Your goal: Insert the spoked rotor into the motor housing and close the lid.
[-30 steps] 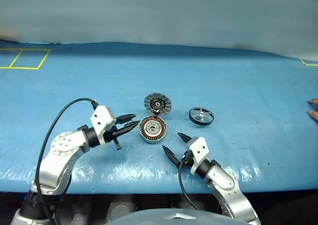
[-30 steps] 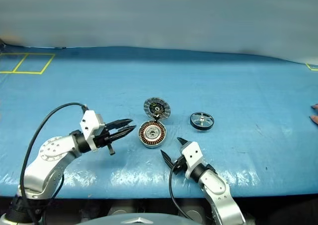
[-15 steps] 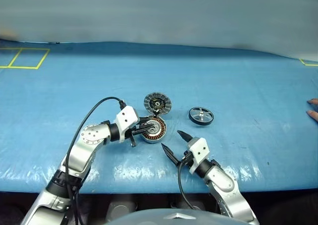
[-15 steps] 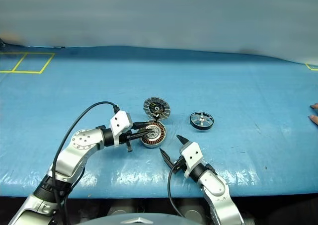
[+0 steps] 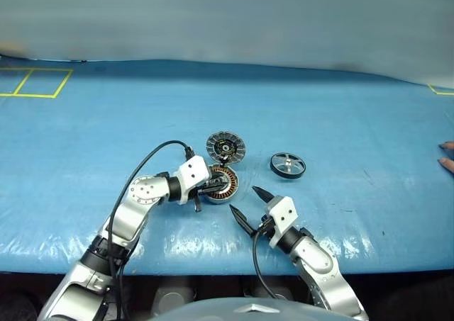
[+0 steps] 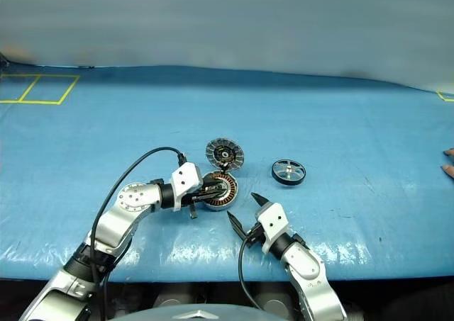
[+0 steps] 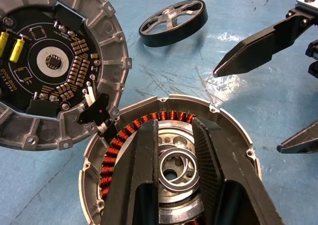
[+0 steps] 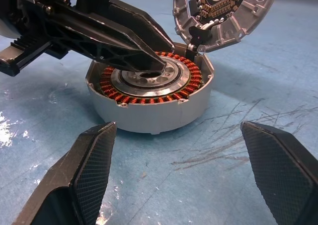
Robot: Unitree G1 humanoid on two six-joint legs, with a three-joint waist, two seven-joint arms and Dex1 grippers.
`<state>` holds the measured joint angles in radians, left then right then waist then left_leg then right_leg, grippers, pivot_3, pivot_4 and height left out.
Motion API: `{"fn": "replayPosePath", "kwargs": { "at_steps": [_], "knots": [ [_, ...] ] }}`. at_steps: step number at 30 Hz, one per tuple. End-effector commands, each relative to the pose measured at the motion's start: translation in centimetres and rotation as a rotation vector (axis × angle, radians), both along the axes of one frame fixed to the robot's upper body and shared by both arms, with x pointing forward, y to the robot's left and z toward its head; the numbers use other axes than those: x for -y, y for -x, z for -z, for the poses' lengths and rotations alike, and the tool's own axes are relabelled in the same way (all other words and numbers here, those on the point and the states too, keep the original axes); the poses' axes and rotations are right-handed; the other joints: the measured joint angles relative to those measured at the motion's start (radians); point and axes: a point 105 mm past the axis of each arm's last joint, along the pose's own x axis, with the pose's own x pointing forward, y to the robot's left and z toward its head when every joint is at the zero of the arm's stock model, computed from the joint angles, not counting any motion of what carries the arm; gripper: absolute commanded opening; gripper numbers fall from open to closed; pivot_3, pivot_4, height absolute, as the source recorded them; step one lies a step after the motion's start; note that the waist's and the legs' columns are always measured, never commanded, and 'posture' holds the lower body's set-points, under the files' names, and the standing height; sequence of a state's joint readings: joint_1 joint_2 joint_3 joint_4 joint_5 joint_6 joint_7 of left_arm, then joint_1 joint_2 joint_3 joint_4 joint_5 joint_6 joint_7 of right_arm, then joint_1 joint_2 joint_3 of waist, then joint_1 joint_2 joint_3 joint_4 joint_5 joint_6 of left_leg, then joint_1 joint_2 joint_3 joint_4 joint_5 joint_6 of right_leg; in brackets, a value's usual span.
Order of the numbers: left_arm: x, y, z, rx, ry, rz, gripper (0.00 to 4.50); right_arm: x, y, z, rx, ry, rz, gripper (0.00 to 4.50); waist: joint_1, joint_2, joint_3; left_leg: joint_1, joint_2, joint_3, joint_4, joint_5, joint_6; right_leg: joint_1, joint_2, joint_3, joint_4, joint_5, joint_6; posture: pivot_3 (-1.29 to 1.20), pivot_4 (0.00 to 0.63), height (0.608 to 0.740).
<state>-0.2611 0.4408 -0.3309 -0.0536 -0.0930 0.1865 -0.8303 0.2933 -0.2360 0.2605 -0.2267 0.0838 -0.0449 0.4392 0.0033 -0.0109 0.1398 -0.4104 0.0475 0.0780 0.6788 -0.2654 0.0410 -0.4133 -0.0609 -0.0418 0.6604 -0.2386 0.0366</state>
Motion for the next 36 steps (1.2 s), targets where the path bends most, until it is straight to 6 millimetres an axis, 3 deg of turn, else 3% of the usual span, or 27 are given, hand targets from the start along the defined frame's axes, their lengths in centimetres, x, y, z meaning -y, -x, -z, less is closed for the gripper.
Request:
{"fn": "replayPosePath", "kwargs": {
  "at_steps": [1,14,15,23,25,28,32,36],
  "knots": [
    [0.8,-0.3,-0.4,0.041,-0.003,0.026,0.67,-0.2,-0.1,-0.7,0.031,-0.015,-0.003,4.23,0.0,0.0,0.0,0.0,0.0,0.0,0.001,0.0,0.0,0.0,0.0,0.0,0.0,0.0,0.0,0.0,0.15,0.74],
    [1.3,-0.9,0.5,0.022,-0.024,0.034,0.67,0.0,0.0,-0.7,0.026,-0.016,0.009,4.23,0.0,0.0,0.0,0.0,0.0,0.0,0.003,0.0,0.001,0.001,0.0,0.0,0.001,0.001,0.0,0.0,0.15,0.74],
    [1.3,-0.7,0.4,0.016,-0.014,0.036,1.42,0.0,0.0,-0.7,0.025,-0.015,0.008,4.23,0.0,0.0,0.0,0.0,0.0,0.0,0.003,0.0,0.001,0.001,0.0,0.0,0.001,0.001,0.0,0.0,0.15,0.74],
    [0.5,-0.3,-1.5,0.03,0.076,0.013,4.01,0.0,0.0,-0.7,0.021,-0.014,0.004,4.23,0.0,0.0,0.0,-0.001,0.0,0.0,0.003,0.0,0.001,0.0,0.0,0.0,0.001,0.002,-0.002,0.0,0.15,0.74],
    [0.2,-0.1,-2.7,0.033,0.142,-0.002,4.01,0.2,-0.1,-0.8,0.022,-0.018,0.007,4.23,0.0,0.0,0.0,-0.001,0.0,0.0,0.003,0.0,0.001,0.0,0.0,0.0,0.001,0.002,-0.002,0.0,0.15,0.74],
    [-0.7,0.1,-4.3,0.051,0.231,-0.052,3.36,0.4,-0.2,-1.0,0.017,-0.033,0.022,4.23,0.0,0.0,0.0,-0.001,0.0,0.0,0.003,0.0,0.001,0.0,0.0,0.0,0.001,0.003,-0.002,0.0,0.15,0.74],
    [-2.5,0.5,-5.0,0.065,0.296,-0.152,2.02,0.9,-0.6,-1.8,0.021,-0.04,0.059,4.23,-0.002,0.0,0.0,-0.001,0.001,0.0,0.003,0.0,0.001,0.001,0.0,0.0,0.001,0.003,-0.002,0.0,0.15,0.74],
    [-4.6,1.7,-3.5,0.063,0.312,-0.279,0.65,1.2,-1.3,-3.7,0.019,-0.07,0.089,2.95,-0.006,0.0,0.0,0.0,0.001,0.0,0.003,0.0,0.001,0.0,-0.001,0.001,0.001,0.003,-0.002,0.0,0.15,0.74]
  ]
}}
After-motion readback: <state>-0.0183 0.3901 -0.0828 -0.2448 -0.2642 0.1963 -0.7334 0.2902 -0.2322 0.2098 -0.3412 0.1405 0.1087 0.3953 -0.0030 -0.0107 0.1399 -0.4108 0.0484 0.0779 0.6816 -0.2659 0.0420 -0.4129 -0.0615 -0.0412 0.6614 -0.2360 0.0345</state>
